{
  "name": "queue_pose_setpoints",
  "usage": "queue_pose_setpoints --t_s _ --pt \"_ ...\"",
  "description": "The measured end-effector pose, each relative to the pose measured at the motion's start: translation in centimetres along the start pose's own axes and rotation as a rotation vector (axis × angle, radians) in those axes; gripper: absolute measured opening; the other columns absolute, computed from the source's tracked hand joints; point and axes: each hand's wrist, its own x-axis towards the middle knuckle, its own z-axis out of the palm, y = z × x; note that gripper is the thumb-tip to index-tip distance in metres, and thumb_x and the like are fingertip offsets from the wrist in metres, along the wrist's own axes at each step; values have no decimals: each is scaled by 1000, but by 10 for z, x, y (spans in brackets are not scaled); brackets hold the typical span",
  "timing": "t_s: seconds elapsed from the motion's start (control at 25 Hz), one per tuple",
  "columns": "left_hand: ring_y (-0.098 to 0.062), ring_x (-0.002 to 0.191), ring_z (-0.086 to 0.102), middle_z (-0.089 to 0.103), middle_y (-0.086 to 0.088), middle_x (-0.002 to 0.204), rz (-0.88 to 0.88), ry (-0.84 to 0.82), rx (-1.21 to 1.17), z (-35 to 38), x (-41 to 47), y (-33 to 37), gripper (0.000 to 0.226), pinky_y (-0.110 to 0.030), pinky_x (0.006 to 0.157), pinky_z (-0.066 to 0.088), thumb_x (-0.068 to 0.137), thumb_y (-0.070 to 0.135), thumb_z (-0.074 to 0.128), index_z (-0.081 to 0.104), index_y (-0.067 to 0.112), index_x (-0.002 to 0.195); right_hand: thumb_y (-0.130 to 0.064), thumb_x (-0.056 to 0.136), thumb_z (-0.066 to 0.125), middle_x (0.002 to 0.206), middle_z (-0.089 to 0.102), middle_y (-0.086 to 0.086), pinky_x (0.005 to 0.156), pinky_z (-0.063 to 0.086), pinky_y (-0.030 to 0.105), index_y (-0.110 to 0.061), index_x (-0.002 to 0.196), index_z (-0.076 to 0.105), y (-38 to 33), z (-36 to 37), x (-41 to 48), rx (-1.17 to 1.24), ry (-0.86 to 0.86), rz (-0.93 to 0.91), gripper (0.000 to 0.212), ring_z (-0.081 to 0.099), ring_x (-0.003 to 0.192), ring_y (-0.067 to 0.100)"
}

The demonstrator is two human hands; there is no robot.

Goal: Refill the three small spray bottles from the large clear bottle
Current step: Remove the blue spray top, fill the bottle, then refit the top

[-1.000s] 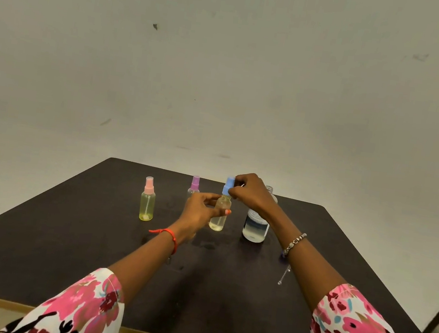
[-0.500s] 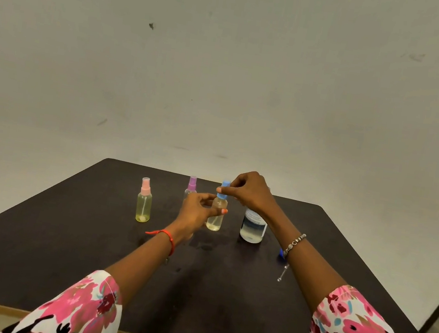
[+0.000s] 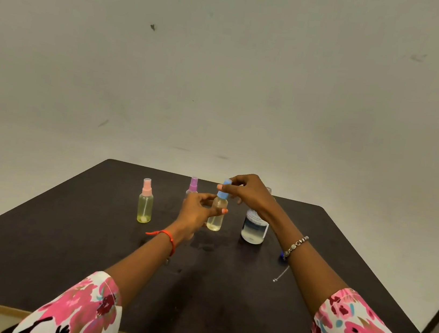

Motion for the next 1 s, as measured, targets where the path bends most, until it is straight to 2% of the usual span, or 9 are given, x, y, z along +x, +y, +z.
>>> queue_pose_setpoints --t_s 0.08,0.28,0.4,0.48,0.6,0.64,0.72,0.84,1.0 --pt "-29 111 59 63 -14 119 1 3 3 0 0 0 49 -49 89 53 74 9 73 58 4 120 -16 77 70 104 67 17 63 44 20 0 98 66 2 -1 1 19 1 -3 27 58 86 20" --pt "-28 108 61 63 -13 117 3 -8 -13 0 -1 2 49 -46 85 54 73 9 74 58 4 119 -30 72 76 70 60 5 56 38 17 -1 80 65 2 3 -2 -22 74 4 32 52 63 10" --pt "-28 109 60 63 -13 118 4 -7 -18 0 -2 5 49 -46 86 54 74 9 73 58 4 120 -27 76 72 97 66 12 70 44 23 -1 97 66 1 2 0 -9 47 -26 34 58 84 19" --pt "-25 105 61 63 -13 117 17 -4 -16 -1 -3 6 49 -41 80 55 74 9 73 57 4 120 -19 75 73 100 68 16 76 48 27 0 98 67 2 0 1 18 41 -23 30 61 90 24" --pt "-24 101 61 64 -14 114 25 1 -16 -1 -4 6 48 -40 80 55 73 7 74 58 2 118 -24 71 77 66 60 5 53 40 9 0 77 66 1 4 -1 -9 99 -16 27 53 61 12" --pt "-25 104 62 64 -14 115 18 2 -17 0 -4 6 48 -43 83 55 73 8 74 58 2 118 -28 71 77 62 56 3 49 37 9 -1 74 64 0 6 -2 -26 117 -15 31 49 57 9" --pt "-28 108 61 64 -14 116 3 3 -22 1 -5 6 48 -48 88 53 74 8 73 58 3 119 -33 74 73 71 59 7 54 38 15 0 80 63 0 9 -1 -35 100 -17 35 50 63 11" --pt "-29 108 61 64 -15 117 6 12 -12 0 -4 5 49 -50 89 53 73 9 74 59 3 119 -19 79 69 102 66 17 61 43 19 0 101 65 1 5 1 70 -2 -4 30 57 85 19" --pt "-30 106 63 65 -17 115 18 14 -14 -1 -4 7 49 -49 91 52 72 6 74 59 2 118 -23 72 76 78 65 13 59 44 22 0 84 67 4 8 1 19 66 27 28 56 66 16"
